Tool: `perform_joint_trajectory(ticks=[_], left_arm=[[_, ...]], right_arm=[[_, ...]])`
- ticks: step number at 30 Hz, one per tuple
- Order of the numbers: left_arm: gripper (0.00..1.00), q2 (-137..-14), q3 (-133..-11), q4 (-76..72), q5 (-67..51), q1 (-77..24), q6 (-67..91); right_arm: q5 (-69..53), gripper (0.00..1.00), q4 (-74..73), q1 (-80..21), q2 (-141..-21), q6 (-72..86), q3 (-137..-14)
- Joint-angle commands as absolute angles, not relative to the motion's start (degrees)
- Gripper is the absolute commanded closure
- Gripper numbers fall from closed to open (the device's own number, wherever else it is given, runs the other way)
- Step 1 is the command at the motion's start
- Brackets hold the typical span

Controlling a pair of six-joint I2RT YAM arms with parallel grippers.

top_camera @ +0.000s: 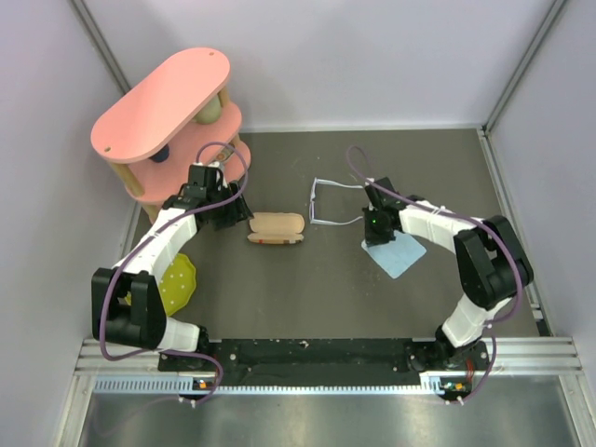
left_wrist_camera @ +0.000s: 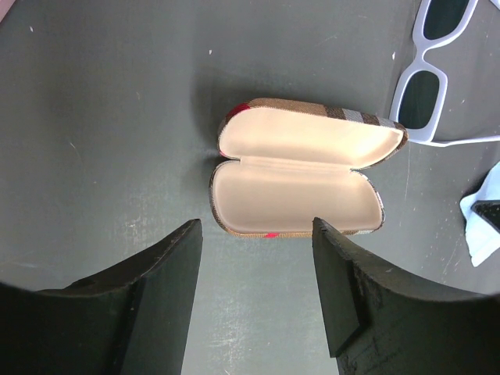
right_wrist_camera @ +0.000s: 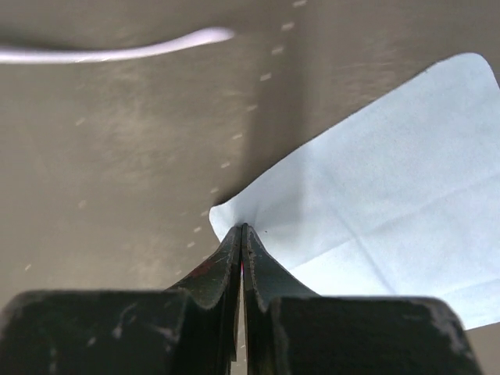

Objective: Organize the sunglasses

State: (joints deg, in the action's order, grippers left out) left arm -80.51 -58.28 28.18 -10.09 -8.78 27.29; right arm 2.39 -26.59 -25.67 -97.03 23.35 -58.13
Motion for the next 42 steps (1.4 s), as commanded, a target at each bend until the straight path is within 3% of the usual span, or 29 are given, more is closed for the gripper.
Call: perform_joint_trajectory(ticks=[1, 10, 20, 22, 24, 27, 33, 40, 42], left_arm=[[0.37, -78.84, -58.01, 27.33, -10.90, -8.70, 26.72], [0.37, -78.40, -57.74, 27.69, -13.18, -8.79, 26.81], [0.37, -76.91, -55.81, 27.60, -16.08, -8.88, 27.07], [0.37, -76.12, -55.11, 26.90, -17.22, -9.14, 26.81], [0.37, -74.98, -54.32, 25.84, -19.84, -9.75, 26.28], [0.36, -73.66, -54.31, 23.38, -22.32, -12.12, 24.96], [0.35, -74.53, -56.69, 16.27, -26.18, -21.43, 24.16], [0.33, -87.60, -67.21, 13.71, -24.00, -33.81, 24.00], [0.32, -91.12, -69.77, 13.71, -22.94, -35.59, 24.17]], right_arm=[[-4.73, 1.00, -26.02, -28.91, -92.11, 21.88, -57.57], [-14.49, 1.00, -26.10, -36.29, -88.42, 20.22, -53.62], [-17.41, 1.00, -25.66, -45.00, -86.84, 22.58, -52.29], [-13.99, 0.94, -25.75, -45.00, -85.52, 24.42, -52.73], [-9.07, 0.78, -25.84, -44.83, -83.06, 25.92, -53.17], [-2.65, 0.66, -26.98, -44.13, -79.99, 29.70, -54.05], [6.59, 0.65, -31.11, -35.54, -75.25, 40.23, -50.81], [10.98, 0.48, -32.78, -25.85, -73.91, 40.17, -48.87], [11.86, 0.48, -32.78, -24.62, -75.05, 38.24, -49.65]])
